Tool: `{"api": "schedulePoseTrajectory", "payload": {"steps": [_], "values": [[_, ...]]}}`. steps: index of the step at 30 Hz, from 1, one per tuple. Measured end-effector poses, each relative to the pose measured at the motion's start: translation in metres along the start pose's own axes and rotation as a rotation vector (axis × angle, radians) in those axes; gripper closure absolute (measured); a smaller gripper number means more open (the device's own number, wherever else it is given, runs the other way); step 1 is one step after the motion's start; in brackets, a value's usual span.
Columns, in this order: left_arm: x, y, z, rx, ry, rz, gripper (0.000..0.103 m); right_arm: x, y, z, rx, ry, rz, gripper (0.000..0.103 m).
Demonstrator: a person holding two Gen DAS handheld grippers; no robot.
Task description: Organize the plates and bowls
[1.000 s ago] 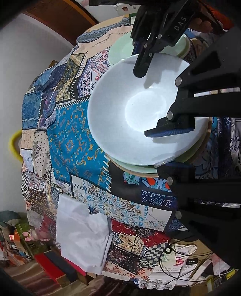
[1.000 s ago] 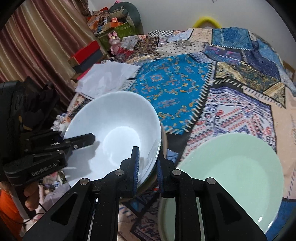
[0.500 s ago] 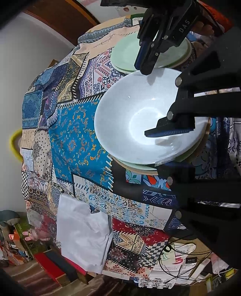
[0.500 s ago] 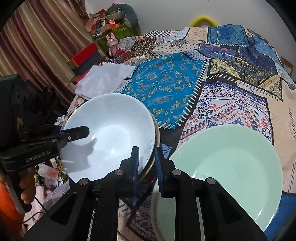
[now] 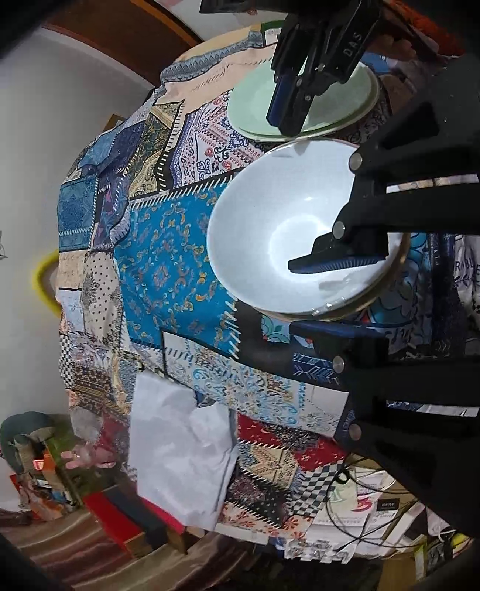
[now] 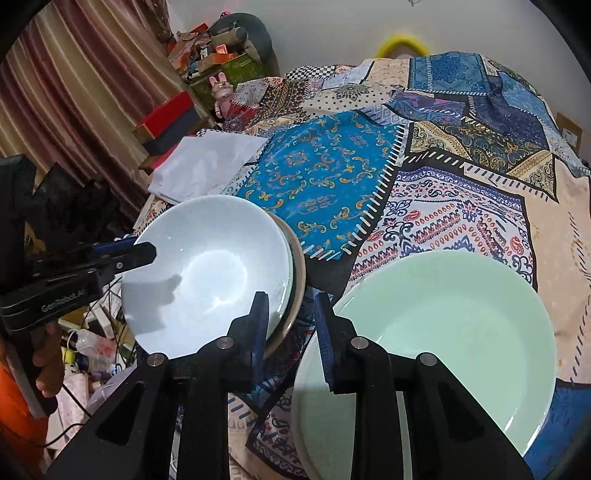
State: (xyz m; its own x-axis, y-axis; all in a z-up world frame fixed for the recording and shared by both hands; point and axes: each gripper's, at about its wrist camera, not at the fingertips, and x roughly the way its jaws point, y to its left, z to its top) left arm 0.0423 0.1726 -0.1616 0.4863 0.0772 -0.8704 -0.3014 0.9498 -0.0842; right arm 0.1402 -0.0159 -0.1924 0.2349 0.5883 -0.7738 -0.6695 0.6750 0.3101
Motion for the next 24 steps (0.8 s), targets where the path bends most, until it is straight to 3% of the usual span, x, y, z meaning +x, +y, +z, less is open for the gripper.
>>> {"api": "schedulePoseTrajectory", "payload": {"steps": [15,24], "values": [[0.041,0.017,-0.024,-0.066,0.114,-0.085,0.066,0.028,0.007,0.003,-0.011,0.054,-0.003,0.078],[0.057,0.015,-0.026,-0.086,0.153,-0.160,0.065,0.042,0.011,0.007,-0.014,0.082,-0.020,0.075]]}}
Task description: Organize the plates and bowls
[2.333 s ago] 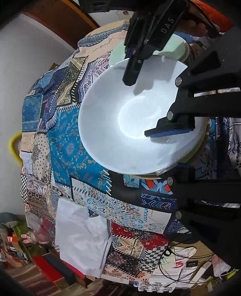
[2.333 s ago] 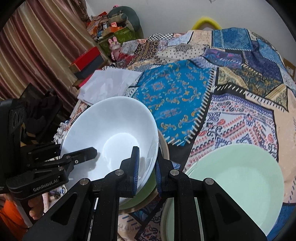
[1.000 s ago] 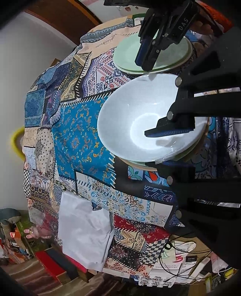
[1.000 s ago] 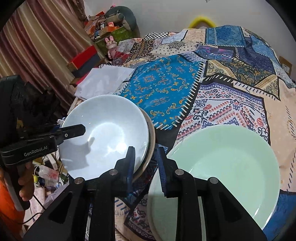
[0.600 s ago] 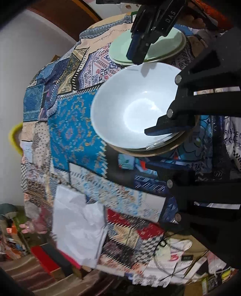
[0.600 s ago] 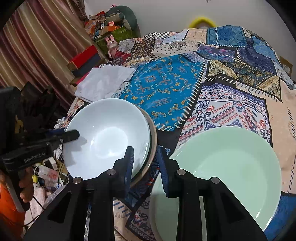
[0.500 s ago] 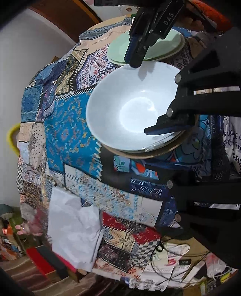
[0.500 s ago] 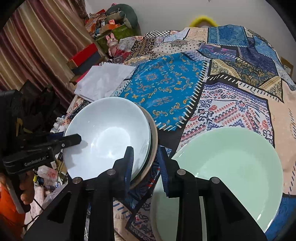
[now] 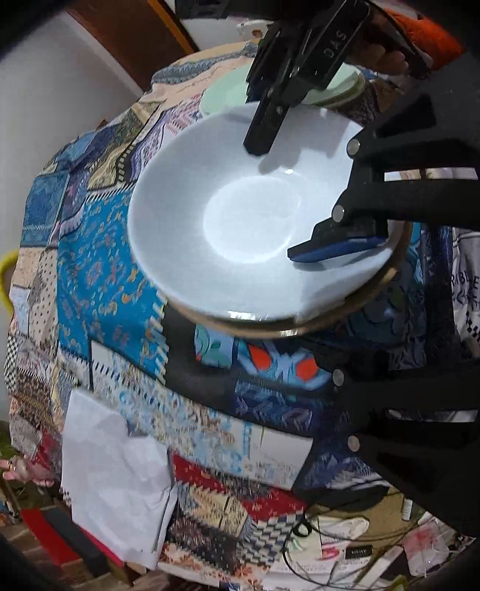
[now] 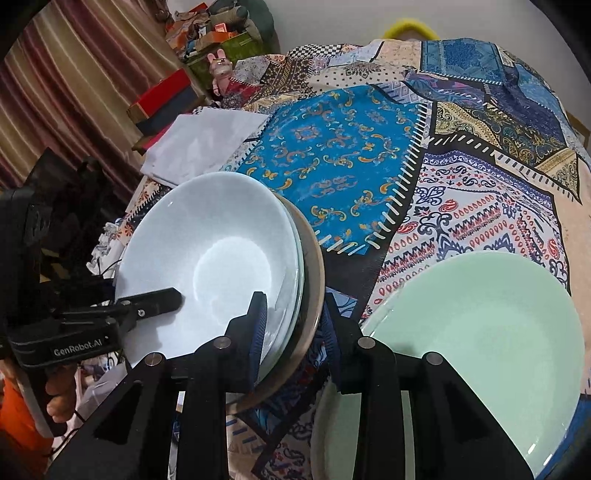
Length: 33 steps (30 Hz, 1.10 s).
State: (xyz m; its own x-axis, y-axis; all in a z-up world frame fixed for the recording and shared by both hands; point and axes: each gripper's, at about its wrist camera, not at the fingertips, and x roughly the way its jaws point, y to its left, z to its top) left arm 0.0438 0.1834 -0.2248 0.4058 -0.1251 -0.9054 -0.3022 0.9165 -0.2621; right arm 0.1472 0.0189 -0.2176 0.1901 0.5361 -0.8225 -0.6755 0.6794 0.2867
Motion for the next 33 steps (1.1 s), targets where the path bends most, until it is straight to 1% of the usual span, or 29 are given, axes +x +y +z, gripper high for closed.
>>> {"api": "schedulePoseTrajectory", "payload": {"steps": [2,5,8,14,19,25,33], "values": [[0.001,-0.005,0.000,0.015,-0.001,-0.006,0.065,0.003,0.000,0.001,-0.002,0.004,-0.006,0.075],[0.000,-0.009,-0.001,0.031,-0.016,0.015,0.065,0.005,0.002,0.001,-0.009,0.004,-0.021,0.074],[0.000,-0.009,0.000,0.000,-0.004,0.018,0.065,0.004,0.001,0.000,0.007,-0.013,-0.019,0.074],[-0.005,-0.019,0.001,0.015,-0.007,0.065,0.065,0.004,-0.001,0.003,0.030,-0.014,-0.026,0.075],[-0.010,-0.023,0.004,0.006,-0.014,0.055,0.065,-0.005,-0.004,0.004,0.045,-0.031,-0.015,0.075],[-0.027,-0.037,0.008,0.040,-0.072,0.078,0.065,-0.021,-0.005,0.004,0.049,-0.071,-0.014,0.075],[-0.054,-0.062,0.013,0.082,-0.133,0.054,0.065,-0.058,-0.010,0.002,0.064,-0.151,-0.020,0.075]]}}
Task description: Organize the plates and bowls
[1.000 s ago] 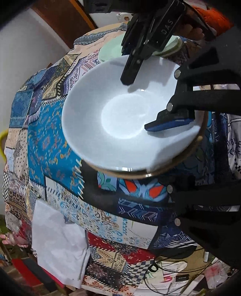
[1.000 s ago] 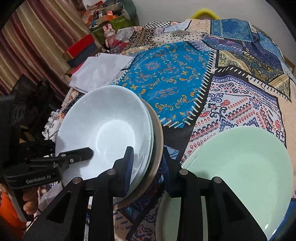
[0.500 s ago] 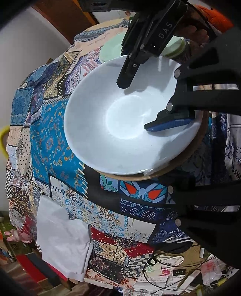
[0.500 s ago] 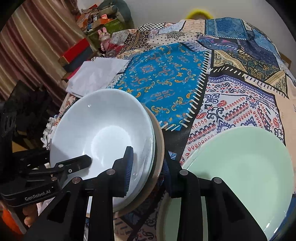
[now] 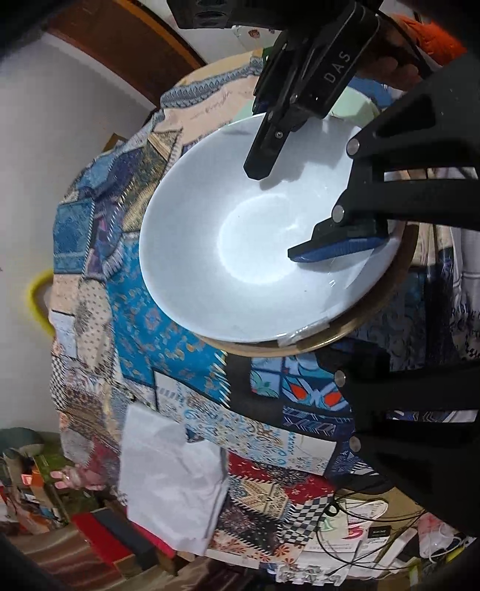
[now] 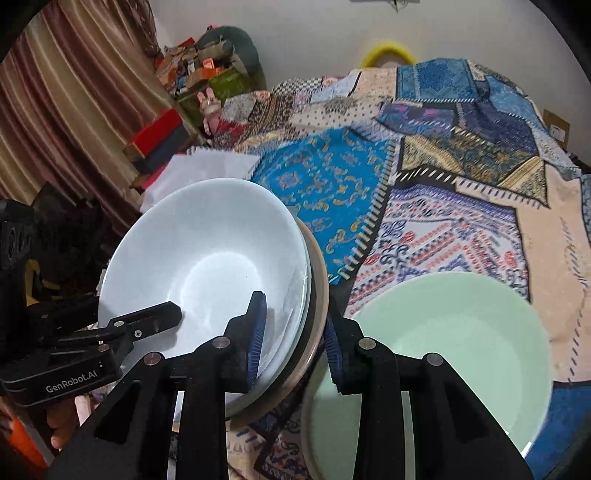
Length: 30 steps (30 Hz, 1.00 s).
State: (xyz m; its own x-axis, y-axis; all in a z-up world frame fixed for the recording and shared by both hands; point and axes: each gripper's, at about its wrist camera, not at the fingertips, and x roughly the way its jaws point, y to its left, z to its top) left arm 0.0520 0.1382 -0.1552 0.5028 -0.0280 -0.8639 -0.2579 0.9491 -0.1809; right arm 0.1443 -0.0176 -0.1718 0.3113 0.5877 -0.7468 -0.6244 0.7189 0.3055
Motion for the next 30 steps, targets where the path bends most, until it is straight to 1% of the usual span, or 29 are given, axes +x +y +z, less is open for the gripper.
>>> {"api": "schedulePoseTrajectory", "payload": {"steps": [9,16,22,30], "values": [[-0.019,-0.042,0.008,0.059,-0.046,-0.046,0.065,-0.047,-0.019,0.002,0.022,-0.092,-0.046,0.075],[-0.026,-0.076,0.010,0.105,-0.063,-0.086,0.065,-0.073,-0.038,-0.005,0.044,-0.129,-0.089,0.075],[-0.022,-0.099,0.010,0.130,-0.051,-0.117,0.065,-0.089,-0.054,-0.011,0.064,-0.145,-0.124,0.075],[-0.008,-0.125,0.007,0.163,-0.017,-0.144,0.065,-0.101,-0.074,-0.026,0.105,-0.142,-0.153,0.075]]}}
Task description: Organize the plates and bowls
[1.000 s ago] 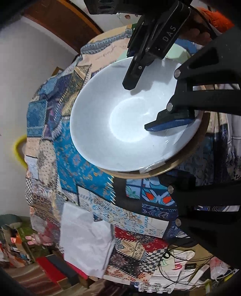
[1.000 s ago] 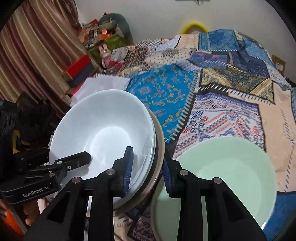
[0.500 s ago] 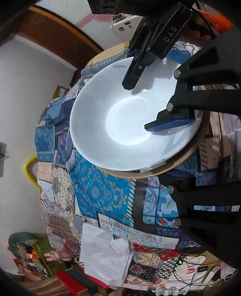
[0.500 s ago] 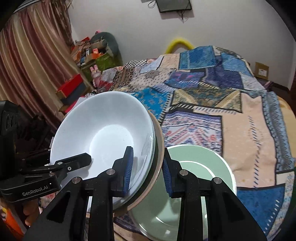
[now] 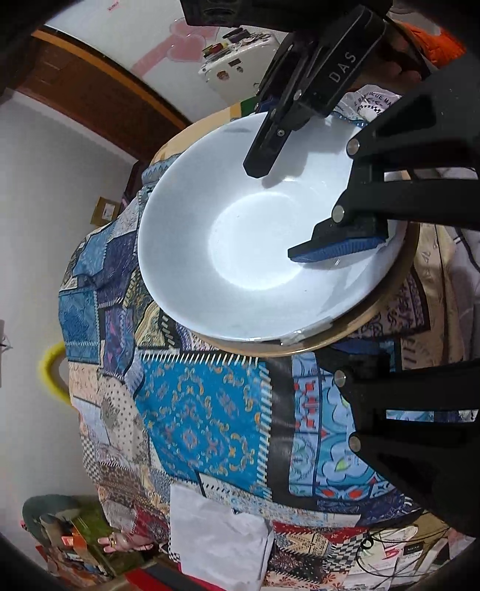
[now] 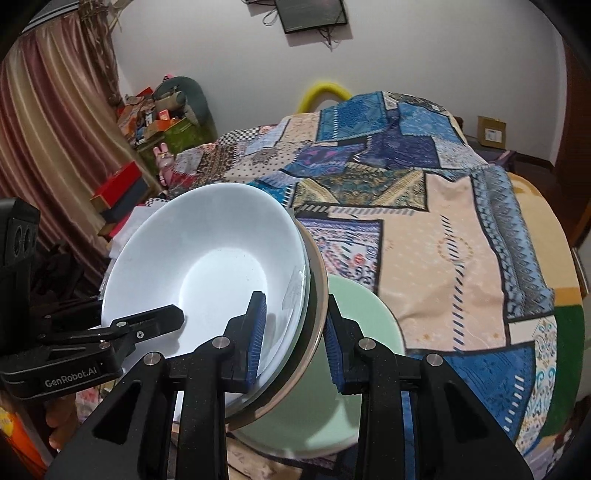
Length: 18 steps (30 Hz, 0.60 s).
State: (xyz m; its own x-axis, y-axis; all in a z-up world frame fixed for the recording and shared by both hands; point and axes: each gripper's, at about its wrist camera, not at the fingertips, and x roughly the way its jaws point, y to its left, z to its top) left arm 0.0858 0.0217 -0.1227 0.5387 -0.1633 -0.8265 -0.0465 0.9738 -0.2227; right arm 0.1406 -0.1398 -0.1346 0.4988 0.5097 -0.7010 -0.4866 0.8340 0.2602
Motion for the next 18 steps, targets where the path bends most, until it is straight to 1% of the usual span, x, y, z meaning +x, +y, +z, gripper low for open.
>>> {"api": "schedulePoseTrajectory", "payload": {"steps": [5,18], "values": [[0.012,-0.008,-0.001,0.010,0.026,-0.008,0.065,0.001,-0.012,-0.008,0.022,0.014,-0.010,0.075],[0.050,-0.008,-0.002,0.008,0.092,-0.011,0.065,0.021,-0.031,-0.021,0.064,0.076,-0.017,0.075]]}}
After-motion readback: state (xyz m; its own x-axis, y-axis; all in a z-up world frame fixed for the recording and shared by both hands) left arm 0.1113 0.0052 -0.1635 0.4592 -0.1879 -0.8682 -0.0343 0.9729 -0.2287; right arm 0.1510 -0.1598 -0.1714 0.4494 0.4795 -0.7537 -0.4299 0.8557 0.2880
